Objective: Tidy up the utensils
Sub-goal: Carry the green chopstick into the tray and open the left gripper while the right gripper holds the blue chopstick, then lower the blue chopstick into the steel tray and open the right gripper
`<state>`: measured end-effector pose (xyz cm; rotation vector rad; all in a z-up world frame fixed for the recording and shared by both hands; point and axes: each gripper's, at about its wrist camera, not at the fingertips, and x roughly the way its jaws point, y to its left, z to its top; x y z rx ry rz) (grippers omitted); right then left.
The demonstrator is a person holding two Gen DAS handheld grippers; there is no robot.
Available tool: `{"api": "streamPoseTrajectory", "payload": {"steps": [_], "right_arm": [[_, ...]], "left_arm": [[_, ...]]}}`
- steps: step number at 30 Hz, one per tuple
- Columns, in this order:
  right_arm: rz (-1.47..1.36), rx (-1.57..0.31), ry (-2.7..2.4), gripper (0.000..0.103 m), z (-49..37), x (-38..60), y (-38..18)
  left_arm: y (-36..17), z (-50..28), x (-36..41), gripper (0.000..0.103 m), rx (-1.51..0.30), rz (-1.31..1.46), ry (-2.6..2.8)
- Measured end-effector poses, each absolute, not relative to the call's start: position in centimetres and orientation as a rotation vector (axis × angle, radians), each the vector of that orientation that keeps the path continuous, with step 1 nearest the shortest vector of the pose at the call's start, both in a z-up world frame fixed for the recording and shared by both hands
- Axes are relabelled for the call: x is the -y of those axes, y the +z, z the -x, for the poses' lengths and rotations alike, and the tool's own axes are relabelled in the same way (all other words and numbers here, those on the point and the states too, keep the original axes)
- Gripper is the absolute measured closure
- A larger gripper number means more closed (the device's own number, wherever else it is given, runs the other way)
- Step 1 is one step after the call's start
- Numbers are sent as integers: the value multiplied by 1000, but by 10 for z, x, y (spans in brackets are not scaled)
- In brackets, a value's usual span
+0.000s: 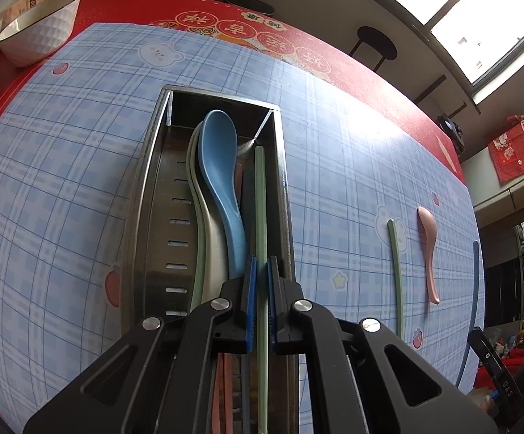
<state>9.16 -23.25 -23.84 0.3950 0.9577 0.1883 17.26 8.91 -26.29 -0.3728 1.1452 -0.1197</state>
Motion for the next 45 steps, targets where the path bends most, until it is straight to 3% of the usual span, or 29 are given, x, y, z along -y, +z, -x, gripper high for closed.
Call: {"api": "streamPoseTrajectory", "payload": {"steps": [25,29,34,39,45], "right_arm": [[-389,-954,224,97,-97,221,-236],[-392,-957,237,97,-101,215,-235],[-395,-959,264,97,-108,203,-234],[-403,-976,291,97,-118,185,-235],[-415,-1003,342,97,-130,154,-238]], "left_arm": [[-273,-167,-114,95,-1161,397,-100],[-261,-162,-113,76,-1133,391,-120],[-244,-153,-113,64,-1094,354,-135],[-224,-138,-118,35,-1037,291,-129],[-212,-124,-130,16,-1010,244,-109]]}}
